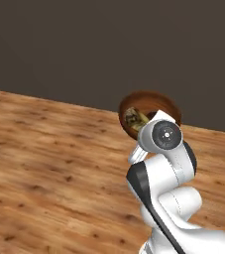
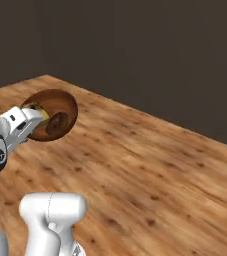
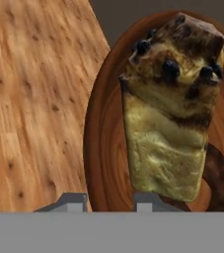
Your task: Pick up the heated bread from the toaster oven and place it in the bowl. Then move the bread bowl to the dining counter.
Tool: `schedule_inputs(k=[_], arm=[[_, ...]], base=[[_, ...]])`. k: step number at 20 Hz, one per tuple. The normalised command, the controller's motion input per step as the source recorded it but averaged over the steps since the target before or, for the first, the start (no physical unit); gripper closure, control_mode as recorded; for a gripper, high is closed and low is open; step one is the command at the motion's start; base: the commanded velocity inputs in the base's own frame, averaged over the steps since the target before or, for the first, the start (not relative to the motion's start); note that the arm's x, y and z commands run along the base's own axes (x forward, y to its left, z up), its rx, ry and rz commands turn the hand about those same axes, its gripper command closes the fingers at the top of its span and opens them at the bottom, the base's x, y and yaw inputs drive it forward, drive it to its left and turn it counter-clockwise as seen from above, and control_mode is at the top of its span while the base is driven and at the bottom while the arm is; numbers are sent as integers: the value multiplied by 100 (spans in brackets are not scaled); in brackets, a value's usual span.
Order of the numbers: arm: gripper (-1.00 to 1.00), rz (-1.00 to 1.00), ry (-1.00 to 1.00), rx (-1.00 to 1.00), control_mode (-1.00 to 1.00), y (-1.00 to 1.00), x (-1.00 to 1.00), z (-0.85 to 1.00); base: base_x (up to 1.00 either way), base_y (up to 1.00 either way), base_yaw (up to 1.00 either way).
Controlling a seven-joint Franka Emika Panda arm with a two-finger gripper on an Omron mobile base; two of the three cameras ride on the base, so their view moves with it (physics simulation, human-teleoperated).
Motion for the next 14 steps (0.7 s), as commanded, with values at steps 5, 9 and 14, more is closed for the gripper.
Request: schedule_inputs(k=[5,9,14], arm=[[100,0,0,0,100,0,0,0],[100,0,0,0,100,0,0,0],[100,0,0,0,100,0,0,0]], base=[[-2,0,100],[2,0,100],[45,0,93]])
